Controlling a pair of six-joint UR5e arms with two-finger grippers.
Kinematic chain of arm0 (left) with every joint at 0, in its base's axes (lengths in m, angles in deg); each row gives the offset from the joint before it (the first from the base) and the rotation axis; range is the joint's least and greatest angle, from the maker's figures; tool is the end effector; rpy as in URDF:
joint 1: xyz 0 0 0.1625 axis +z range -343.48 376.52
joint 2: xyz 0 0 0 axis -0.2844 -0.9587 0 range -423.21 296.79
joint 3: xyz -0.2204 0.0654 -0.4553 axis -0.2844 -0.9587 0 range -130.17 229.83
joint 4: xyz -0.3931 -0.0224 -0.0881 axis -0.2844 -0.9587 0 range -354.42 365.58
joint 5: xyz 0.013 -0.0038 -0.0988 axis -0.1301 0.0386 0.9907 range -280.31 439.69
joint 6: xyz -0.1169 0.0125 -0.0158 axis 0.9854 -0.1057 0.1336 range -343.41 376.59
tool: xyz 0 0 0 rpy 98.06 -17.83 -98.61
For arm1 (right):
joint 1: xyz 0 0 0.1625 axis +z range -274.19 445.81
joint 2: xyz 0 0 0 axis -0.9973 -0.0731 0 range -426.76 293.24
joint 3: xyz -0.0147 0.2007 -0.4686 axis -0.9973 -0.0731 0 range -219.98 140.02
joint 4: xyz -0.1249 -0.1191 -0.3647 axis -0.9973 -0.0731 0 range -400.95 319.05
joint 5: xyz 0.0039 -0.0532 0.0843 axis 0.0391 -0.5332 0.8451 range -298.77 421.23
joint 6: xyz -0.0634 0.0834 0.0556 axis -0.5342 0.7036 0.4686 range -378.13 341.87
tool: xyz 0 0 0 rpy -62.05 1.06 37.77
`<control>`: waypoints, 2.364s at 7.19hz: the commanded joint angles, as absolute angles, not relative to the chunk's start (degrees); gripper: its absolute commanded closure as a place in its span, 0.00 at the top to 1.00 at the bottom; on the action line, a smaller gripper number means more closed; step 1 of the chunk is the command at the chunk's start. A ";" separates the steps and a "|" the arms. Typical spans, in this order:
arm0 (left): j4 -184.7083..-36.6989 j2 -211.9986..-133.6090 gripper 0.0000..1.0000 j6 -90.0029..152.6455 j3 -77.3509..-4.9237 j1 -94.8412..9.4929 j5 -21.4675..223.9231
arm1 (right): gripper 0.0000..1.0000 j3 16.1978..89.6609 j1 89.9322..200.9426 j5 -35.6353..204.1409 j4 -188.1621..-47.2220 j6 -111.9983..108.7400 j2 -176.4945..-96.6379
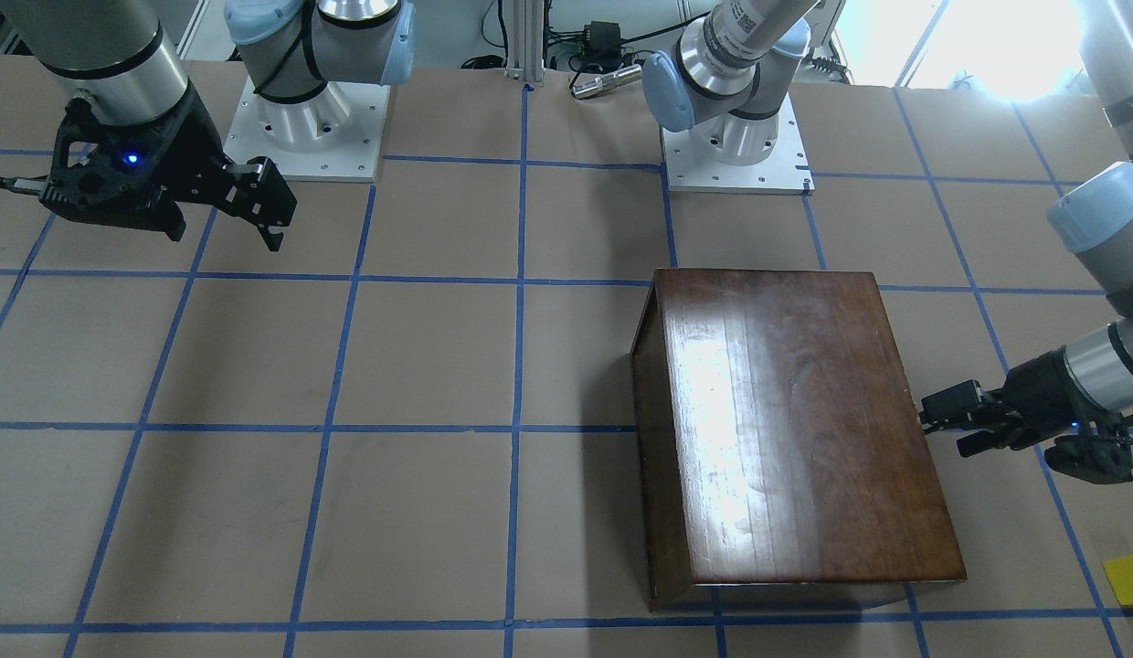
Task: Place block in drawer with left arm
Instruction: 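Hook the white handle with the left gripper and pull the drawer open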
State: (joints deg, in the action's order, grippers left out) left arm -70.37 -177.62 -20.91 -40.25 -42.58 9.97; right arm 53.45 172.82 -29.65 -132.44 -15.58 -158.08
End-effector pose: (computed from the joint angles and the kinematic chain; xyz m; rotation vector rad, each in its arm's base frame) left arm 0.1766 -0.6346 0.3416 -0.1135 -2.7453 0.0684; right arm 0.1070 -0.4736 0.5387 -0.1511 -3.1226 -0.0168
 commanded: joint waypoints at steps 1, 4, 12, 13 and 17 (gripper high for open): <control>-70.36 -177.64 0.79 -21.20 -40.17 -42.45 9.82 | 1.00 53.45 172.82 -29.65 -132.44 -15.58 -158.08; -70.36 -177.56 0.80 -22.34 -40.17 -40.00 9.47 | 1.00 53.45 172.82 -29.65 -132.44 -15.58 -158.08; -70.19 -177.47 0.80 -24.01 -39.29 -37.71 4.12 | 1.00 53.45 172.82 -29.65 -132.44 -15.58 -158.08; -70.01 -177.47 0.80 -23.93 -39.20 -37.71 3.59 | 1.00 53.45 172.82 -29.65 -132.44 -15.58 -158.08; -69.83 -177.38 0.81 -24.01 -38.59 -36.04 3.41 | 1.00 53.45 172.82 -29.65 -132.44 -15.58 -158.08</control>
